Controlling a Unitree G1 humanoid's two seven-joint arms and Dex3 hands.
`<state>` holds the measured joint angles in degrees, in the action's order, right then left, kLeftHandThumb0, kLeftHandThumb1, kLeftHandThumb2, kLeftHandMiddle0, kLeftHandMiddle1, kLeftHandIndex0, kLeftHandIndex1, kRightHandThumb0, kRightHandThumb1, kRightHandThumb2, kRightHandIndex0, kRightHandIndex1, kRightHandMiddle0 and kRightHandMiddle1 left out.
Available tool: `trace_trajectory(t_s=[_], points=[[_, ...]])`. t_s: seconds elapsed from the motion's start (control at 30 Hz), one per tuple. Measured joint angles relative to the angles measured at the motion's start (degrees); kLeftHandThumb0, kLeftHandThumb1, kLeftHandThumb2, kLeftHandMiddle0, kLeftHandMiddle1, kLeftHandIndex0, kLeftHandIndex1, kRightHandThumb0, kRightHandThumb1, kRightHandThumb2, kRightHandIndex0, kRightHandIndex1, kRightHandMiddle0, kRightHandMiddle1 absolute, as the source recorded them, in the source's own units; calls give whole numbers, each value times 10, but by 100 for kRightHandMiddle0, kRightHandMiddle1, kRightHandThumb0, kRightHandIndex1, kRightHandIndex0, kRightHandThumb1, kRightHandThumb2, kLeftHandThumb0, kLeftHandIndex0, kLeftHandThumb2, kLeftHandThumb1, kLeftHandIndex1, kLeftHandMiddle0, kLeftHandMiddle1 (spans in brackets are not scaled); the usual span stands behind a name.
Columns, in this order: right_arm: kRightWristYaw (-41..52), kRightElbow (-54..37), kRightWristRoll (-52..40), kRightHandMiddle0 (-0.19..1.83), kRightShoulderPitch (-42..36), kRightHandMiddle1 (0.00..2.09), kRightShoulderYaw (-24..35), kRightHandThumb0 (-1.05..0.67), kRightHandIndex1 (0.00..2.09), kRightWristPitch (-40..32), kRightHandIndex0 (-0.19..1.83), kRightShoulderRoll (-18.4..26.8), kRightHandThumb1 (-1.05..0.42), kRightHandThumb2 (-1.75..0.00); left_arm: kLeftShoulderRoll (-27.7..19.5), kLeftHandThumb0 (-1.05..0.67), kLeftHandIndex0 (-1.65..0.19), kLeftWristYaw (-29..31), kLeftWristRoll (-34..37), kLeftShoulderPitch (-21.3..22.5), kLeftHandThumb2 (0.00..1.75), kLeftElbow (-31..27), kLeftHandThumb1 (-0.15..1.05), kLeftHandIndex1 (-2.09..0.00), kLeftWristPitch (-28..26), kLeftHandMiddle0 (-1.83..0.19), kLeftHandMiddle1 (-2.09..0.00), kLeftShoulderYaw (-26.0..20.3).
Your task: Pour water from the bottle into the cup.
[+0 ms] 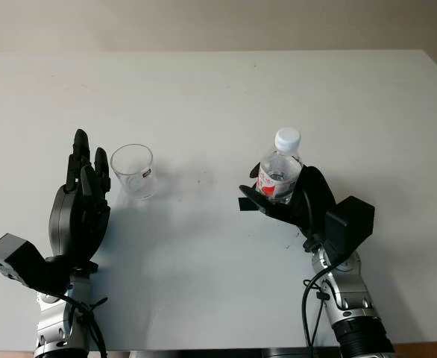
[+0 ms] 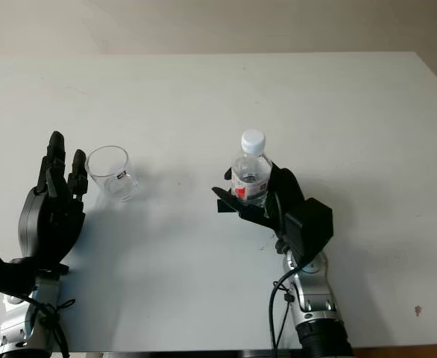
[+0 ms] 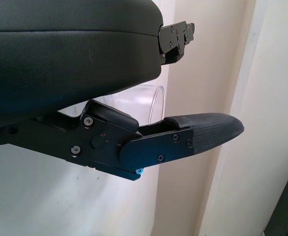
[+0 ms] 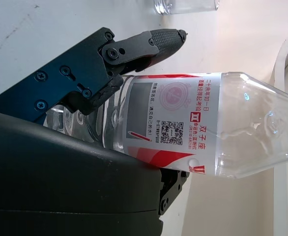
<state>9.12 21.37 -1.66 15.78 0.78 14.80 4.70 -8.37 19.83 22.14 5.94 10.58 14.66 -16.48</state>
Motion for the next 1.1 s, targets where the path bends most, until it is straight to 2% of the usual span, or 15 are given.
trace_trajectory(t_s=[0.4,0.47,0.53,0.57,0.6,0.63,0.7,0.73,0.77,0.8,0.87,0.9,0.97,1.1], points=[[-13,1,8,65,-2,209,0,-46,209,7,111,-3,-105,-41,0,-81,19,1,0,-2,61,-1,105,0,-1,19,-5,0],[-11,1,12,63,-3,209,-2,-49,209,10,105,-2,-105,-32,0,-82,19,1,0,-2,61,-2,105,0,-2,19,-5,0],[-4,1,14,52,-4,209,-4,-52,209,19,86,1,-105,-20,0,-80,19,1,0,-3,61,-2,105,0,-2,18,-5,0],[-3,2,16,36,-5,209,-5,-54,209,26,64,3,-104,-14,0,-80,19,1,0,-3,62,-2,105,-1,-2,18,-5,0],[-1,5,16,25,-6,209,-6,-55,209,35,49,4,-104,-10,0,-80,19,0,0,-3,63,-2,105,-1,-2,18,-5,0],[5,9,15,12,-6,196,-6,-56,196,46,29,5,-101,-7,0,-80,19,-1,0,-3,63,-2,105,-1,-2,18,-5,0],[20,16,6,6,-6,178,-5,-56,181,55,16,5,-99,-6,0,-81,19,-1,0,-4,62,-3,105,-1,-2,18,-5,0],[29,17,1,4,-6,163,-5,-56,167,55,13,6,-98,-5,0,-81,19,-1,0,-4,62,-3,105,-1,-3,18,-6,0],[38,16,1,3,-8,128,-7,-57,123,55,11,9,-97,-5,0,-80,19,-1,0,-4,62,-4,105,-1,-4,18,-5,0],[46,14,2,6,-11,103,-9,-58,93,54,15,13,-96,-5,0,-79,19,1,1,-4,62,-4,105,-1,-6,18,-5,0],[58,6,7,14,-19,62,-13,-59,46,54,23,24,-95,-5,0,-79,19,3,2,-5,62,-6,105,-1,-8,18,-5,0],[62,4,9,18,-22,46,-14,-59,29,54,27,30,-95,-5,0,-79,19,3,2,-6,62,-7,105,-1,-9,18,-5,0],[69,0,10,13,-29,31,-14,-61,13,55,20,39,-95,-5,-1,-79,19,4,2,-7,62,-8,105,0,-9,18,-5,0],[83,0,10,3,-37,18,-13,-64,4,70,7,55,-94,-5,-2,-80,19,5,2,-8,62,-8,105,-1,-9,18,-5,-1]])
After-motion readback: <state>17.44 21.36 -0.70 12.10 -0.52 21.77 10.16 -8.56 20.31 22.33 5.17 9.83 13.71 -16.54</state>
